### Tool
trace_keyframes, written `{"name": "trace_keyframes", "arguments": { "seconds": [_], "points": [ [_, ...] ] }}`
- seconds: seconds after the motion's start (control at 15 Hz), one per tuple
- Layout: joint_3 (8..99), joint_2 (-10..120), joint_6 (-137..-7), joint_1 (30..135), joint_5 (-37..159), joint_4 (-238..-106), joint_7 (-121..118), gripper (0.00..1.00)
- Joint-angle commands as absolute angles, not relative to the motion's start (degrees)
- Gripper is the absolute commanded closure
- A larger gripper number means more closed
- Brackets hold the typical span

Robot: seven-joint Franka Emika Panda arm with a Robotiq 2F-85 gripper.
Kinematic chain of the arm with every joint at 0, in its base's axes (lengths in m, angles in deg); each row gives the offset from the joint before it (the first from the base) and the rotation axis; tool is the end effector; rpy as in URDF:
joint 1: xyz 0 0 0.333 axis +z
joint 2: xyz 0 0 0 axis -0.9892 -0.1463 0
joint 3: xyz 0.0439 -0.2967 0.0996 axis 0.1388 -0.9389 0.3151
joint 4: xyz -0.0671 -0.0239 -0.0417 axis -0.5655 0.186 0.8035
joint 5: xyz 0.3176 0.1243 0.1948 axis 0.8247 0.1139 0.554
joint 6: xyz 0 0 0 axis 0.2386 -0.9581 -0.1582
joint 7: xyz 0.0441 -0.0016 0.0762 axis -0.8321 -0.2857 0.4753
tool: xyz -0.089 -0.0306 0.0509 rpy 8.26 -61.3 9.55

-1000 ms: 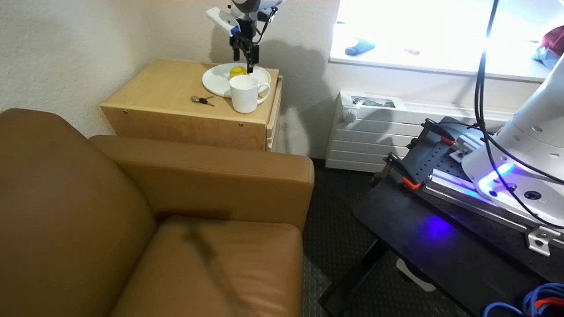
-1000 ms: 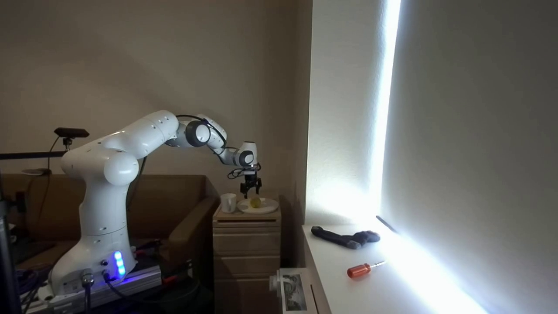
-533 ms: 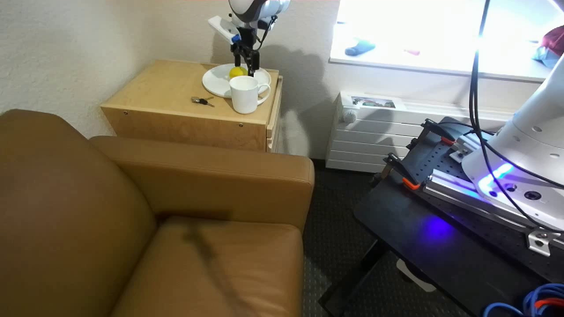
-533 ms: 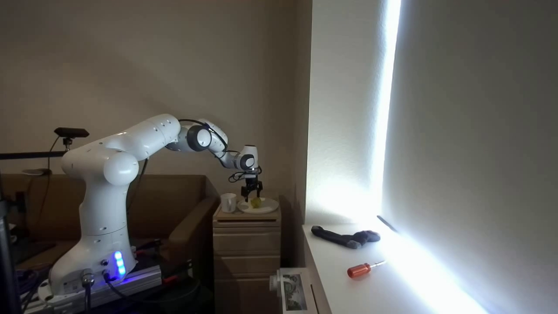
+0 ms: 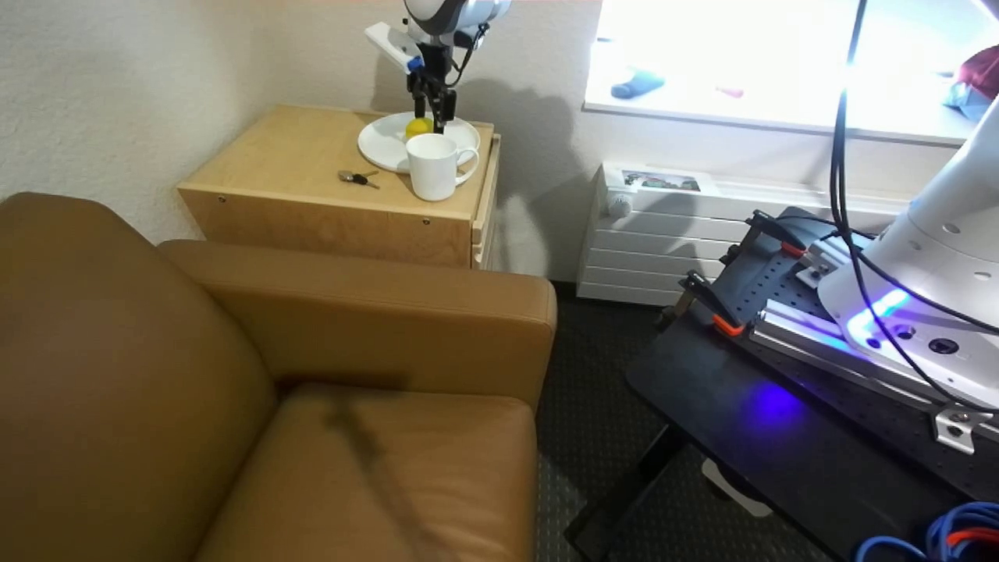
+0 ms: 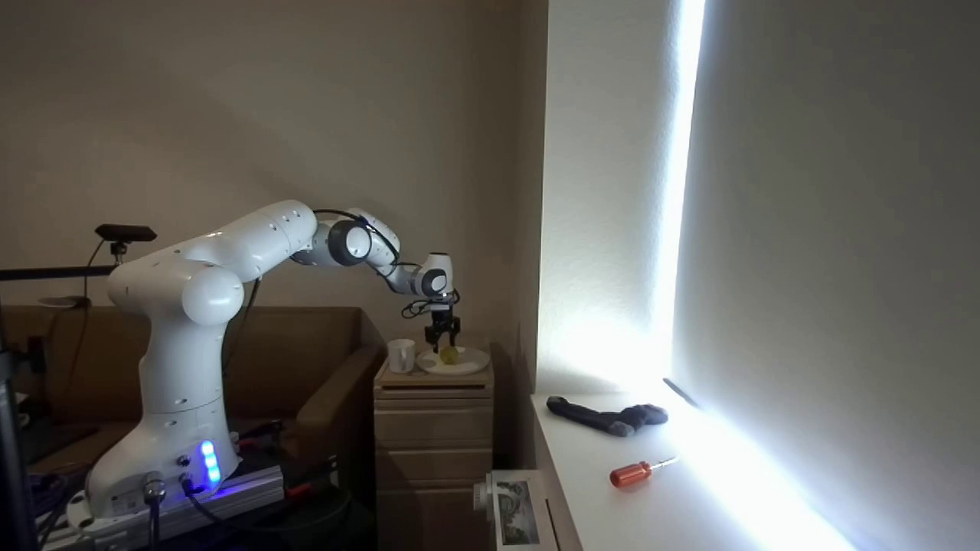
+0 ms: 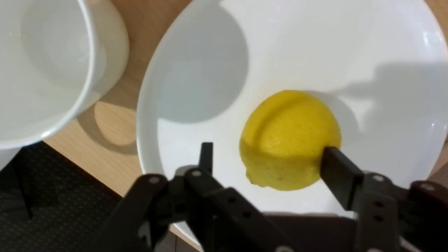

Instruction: Remove the lemon from the white plate and put it on the nightstand

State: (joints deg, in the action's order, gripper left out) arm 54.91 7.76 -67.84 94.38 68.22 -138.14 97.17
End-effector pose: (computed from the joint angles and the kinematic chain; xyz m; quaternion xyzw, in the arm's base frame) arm 0.7762 0.1519 0.1686 -0.6806 0.7290 -0.0329 0.0651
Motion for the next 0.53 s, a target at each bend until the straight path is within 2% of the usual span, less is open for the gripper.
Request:
{"name": "trace_keyframes", "arguments": {
  "seconds": [0.0,0.07,0.13,0.27,0.47],
  "points": [
    [55.46,6.75,-67.89,94.10,68.49,-137.04,96.94,0.17],
    [55.25,6.70,-67.90,94.18,68.26,-136.96,96.94,0.22],
    [55.43,6.55,-67.87,94.08,68.48,-136.92,96.96,0.55],
    [55.28,6.49,-67.73,94.08,68.45,-136.90,97.24,0.53],
    [55.21,6.60,-67.76,93.99,68.49,-136.43,97.49,0.73]
  ]
}}
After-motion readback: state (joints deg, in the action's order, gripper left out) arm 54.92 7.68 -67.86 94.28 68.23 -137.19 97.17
